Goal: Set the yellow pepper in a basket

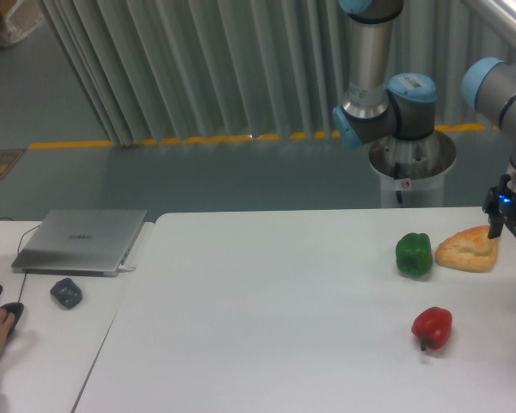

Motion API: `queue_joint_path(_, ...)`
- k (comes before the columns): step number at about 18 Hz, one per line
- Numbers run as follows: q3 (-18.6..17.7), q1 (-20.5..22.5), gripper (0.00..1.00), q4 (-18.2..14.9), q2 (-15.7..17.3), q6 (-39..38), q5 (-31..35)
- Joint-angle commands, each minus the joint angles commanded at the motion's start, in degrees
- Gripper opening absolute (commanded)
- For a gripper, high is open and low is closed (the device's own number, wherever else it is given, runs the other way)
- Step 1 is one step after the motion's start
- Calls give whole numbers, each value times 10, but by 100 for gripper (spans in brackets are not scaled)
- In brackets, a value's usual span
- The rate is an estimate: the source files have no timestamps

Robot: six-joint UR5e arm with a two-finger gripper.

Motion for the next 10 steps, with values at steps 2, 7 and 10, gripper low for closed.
queue_joint_path(2, -1, -8, 100, -16, 6, 22, 45)
queue_joint_path(7, -16, -15, 100, -24, 15, 49, 62)
queue_joint_path(10, -18, -18, 100, -24, 18, 55, 62)
